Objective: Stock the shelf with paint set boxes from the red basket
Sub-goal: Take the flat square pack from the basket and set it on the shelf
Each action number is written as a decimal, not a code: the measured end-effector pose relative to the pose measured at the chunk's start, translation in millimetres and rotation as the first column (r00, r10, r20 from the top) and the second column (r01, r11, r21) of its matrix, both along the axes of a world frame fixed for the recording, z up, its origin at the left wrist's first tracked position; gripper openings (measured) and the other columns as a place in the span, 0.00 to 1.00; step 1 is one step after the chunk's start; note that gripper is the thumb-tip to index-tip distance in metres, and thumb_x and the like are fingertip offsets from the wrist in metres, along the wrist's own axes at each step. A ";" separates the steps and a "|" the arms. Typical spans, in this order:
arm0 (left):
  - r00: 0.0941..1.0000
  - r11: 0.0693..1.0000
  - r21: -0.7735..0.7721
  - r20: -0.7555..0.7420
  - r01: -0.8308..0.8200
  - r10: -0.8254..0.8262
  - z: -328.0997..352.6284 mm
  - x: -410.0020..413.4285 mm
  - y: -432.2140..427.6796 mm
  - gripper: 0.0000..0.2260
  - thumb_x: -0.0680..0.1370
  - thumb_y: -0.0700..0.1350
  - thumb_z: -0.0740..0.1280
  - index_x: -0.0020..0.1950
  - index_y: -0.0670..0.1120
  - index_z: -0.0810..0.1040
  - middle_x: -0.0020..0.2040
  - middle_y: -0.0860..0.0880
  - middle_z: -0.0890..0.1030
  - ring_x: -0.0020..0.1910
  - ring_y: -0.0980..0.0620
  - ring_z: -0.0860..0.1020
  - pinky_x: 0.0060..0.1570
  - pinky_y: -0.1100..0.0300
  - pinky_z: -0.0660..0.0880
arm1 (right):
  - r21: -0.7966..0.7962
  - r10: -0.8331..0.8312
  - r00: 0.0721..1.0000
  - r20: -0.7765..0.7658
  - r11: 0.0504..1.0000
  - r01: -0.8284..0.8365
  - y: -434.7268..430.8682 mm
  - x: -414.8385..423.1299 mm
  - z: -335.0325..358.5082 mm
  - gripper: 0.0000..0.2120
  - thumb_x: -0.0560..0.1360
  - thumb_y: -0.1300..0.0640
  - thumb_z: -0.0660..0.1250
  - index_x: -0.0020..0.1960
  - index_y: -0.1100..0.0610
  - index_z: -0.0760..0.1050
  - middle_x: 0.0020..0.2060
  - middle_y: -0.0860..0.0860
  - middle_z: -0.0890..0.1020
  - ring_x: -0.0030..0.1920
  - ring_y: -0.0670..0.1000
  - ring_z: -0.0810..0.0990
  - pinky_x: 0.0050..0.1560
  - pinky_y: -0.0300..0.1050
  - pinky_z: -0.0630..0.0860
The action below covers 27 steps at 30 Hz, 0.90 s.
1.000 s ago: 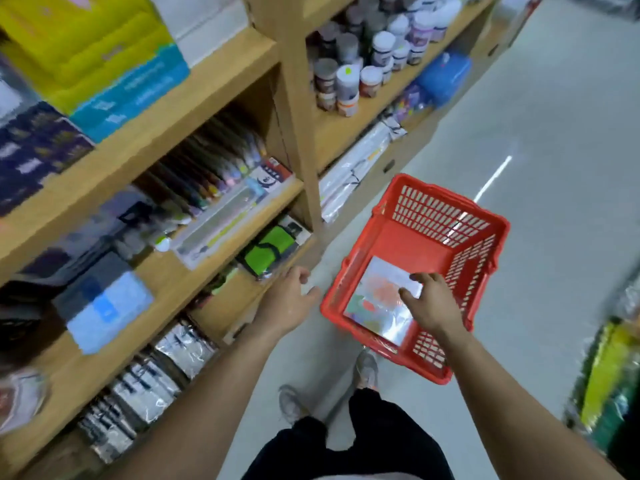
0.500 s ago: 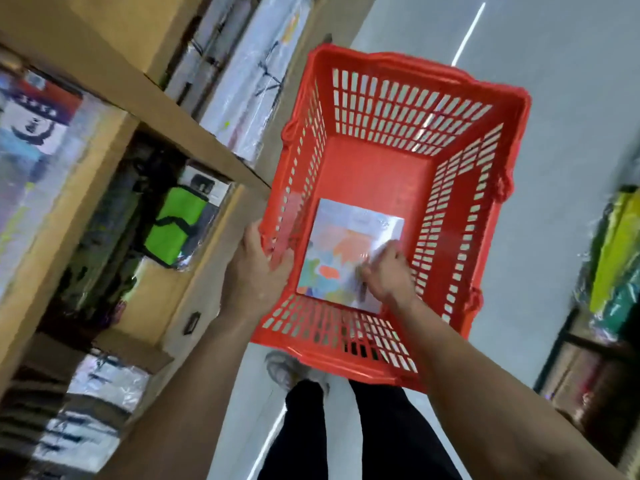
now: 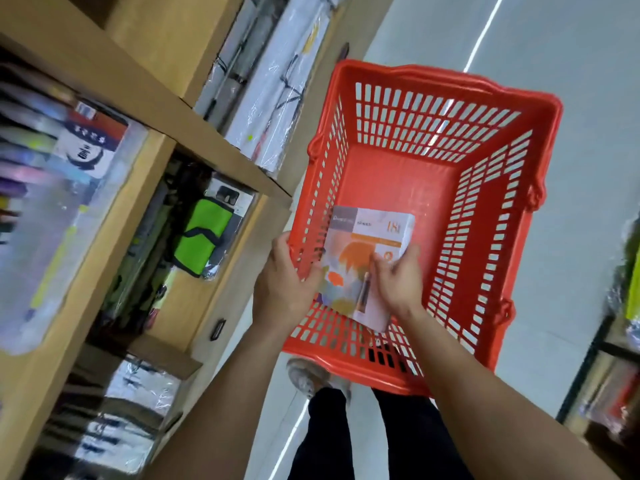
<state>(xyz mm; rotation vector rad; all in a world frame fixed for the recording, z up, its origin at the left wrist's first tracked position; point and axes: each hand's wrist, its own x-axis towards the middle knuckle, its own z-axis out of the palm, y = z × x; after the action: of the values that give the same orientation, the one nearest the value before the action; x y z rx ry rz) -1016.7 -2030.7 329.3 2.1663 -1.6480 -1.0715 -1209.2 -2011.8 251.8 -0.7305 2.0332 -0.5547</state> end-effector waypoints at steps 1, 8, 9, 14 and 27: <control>1.000 1.000 0.009 -0.011 0.001 0.000 0.5 0.4 0.0 0.25 0.73 0.61 0.65 0.66 0.58 0.61 0.58 0.53 0.81 0.51 0.49 0.82 0.43 0.58 0.71 | -0.034 0.022 0.999 -0.034 0.999 -0.023 2.2 2.3 9.2 0.15 0.80 0.55 0.69 0.61 0.61 0.69 0.47 0.52 0.82 0.51 0.65 0.85 0.44 0.47 0.71; 0.998 0.996 0.073 0.024 -0.057 0.055 36.4 8.0 2.2 0.30 0.76 0.57 0.70 0.75 0.50 0.66 0.72 0.47 0.73 0.72 0.43 0.69 0.68 0.47 0.66 | -0.280 0.097 0.987 -0.125 0.951 -0.129 11.4 -30.5 131.1 0.11 0.82 0.52 0.67 0.62 0.53 0.72 0.49 0.48 0.85 0.50 0.60 0.85 0.50 0.57 0.81; 0.996 0.995 0.047 0.014 -0.088 0.087 49.8 9.2 4.7 0.31 0.76 0.57 0.70 0.76 0.49 0.66 0.73 0.47 0.73 0.73 0.44 0.68 0.70 0.48 0.64 | -0.317 0.104 0.988 -0.113 0.939 -0.135 10.9 -38.2 153.1 0.10 0.82 0.52 0.67 0.62 0.51 0.72 0.49 0.42 0.84 0.51 0.56 0.85 0.50 0.54 0.80; 0.969 0.986 -0.083 -0.215 -0.144 0.123 149.7 6.2 31.8 0.33 0.72 0.66 0.65 0.74 0.54 0.70 0.69 0.53 0.77 0.68 0.51 0.74 0.67 0.50 0.71 | -0.479 0.179 0.983 0.050 0.867 -0.134 0.5 -46.8 270.0 0.10 0.80 0.58 0.70 0.59 0.49 0.75 0.47 0.35 0.85 0.48 0.36 0.84 0.50 0.37 0.78; 0.791 0.654 -0.494 -0.542 -0.573 0.283 362.3 156.0 184.6 0.30 0.76 0.41 0.73 0.62 0.75 0.71 0.52 0.68 0.81 0.44 0.60 0.83 0.38 0.69 0.77 | -0.674 0.823 0.543 0.167 0.497 -0.547 41.1 109.5 467.6 0.33 0.70 0.62 0.68 0.71 0.38 0.72 0.64 0.50 0.82 0.60 0.45 0.82 0.54 0.39 0.78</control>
<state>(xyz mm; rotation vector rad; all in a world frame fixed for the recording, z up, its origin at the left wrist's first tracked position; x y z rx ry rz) -860.7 -1846.1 691.6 1.5888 -0.9855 -0.6241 -1099.7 -1970.7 719.5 -1.5321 0.9110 -0.7247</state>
